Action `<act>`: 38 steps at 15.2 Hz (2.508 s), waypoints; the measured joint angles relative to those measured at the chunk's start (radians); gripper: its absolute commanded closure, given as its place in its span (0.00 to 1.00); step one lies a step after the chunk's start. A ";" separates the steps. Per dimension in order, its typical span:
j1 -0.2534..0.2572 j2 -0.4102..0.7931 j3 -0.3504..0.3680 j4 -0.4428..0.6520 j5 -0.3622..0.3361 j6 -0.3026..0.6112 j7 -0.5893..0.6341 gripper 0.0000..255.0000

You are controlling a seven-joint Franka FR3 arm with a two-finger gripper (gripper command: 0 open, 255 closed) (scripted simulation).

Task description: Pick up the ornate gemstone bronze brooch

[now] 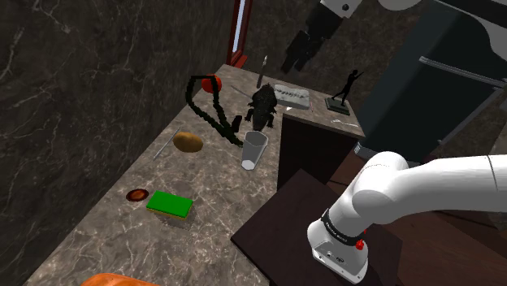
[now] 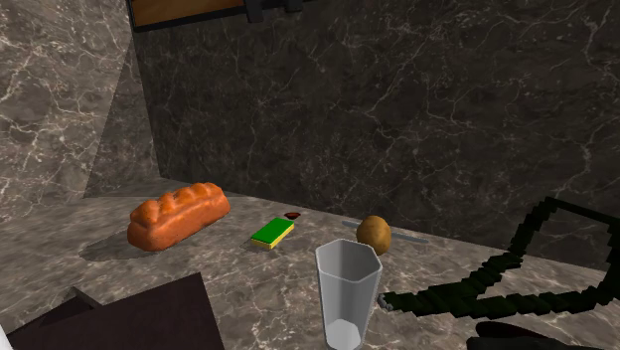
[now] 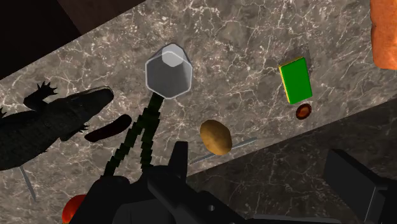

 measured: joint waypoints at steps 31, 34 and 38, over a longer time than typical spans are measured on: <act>0.129 0.875 0.313 0.198 -0.042 0.451 0.314 0.00; 0.150 0.989 0.319 0.274 -0.074 0.461 0.346 0.00; 0.190 1.137 0.323 0.365 -0.114 0.480 0.392 0.00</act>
